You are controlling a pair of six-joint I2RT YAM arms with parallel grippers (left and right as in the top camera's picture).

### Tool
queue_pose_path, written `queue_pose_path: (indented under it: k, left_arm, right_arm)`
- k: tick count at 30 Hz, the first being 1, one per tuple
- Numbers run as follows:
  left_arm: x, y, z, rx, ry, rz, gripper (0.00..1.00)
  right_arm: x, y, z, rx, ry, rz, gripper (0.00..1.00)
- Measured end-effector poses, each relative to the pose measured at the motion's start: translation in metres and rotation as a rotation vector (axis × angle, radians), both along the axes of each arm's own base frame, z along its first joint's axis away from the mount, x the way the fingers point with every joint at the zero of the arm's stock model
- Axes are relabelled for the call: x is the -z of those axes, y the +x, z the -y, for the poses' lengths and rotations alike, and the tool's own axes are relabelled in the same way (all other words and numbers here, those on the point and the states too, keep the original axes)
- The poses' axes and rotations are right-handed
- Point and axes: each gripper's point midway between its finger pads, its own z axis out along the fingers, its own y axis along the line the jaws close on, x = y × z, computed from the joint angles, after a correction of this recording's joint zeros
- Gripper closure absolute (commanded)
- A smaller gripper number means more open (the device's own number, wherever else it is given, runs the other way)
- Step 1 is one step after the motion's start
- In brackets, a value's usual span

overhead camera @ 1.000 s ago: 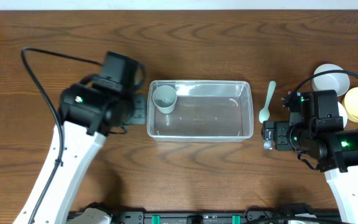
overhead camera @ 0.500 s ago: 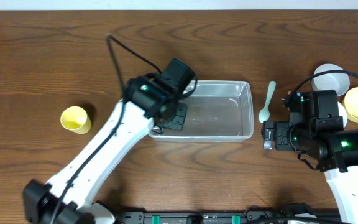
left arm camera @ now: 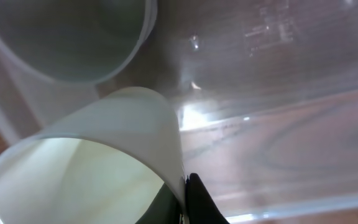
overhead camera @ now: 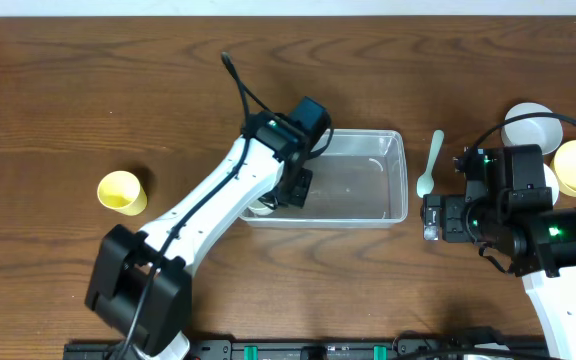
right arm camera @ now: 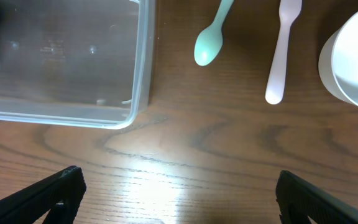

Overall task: Pack container
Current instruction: 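Place the white cup in the container beside the grey cup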

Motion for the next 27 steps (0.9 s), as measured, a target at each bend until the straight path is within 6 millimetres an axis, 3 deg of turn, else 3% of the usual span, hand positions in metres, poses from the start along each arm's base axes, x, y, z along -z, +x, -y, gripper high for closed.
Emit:
queue_pose_path:
  k: [17, 24, 27]
  left_arm:
    - [0.036, -0.001, -0.001, -0.001, 0.000, 0.001, 0.94]
    - [0.041, -0.001, -0.007, -0.016, 0.004, -0.007, 0.93]
    - [0.041, 0.000, -0.009, -0.016, 0.006, -0.007, 0.71]
  right_arm:
    - [0.001, -0.003, 0.000, 0.000, -0.002, -0.015, 0.01]
    - [0.001, -0.003, 0.000, 0.000, -0.002, -0.015, 0.02]
    - [0.002, -0.004, 0.000, 0.000, -0.002, -0.017, 0.01]
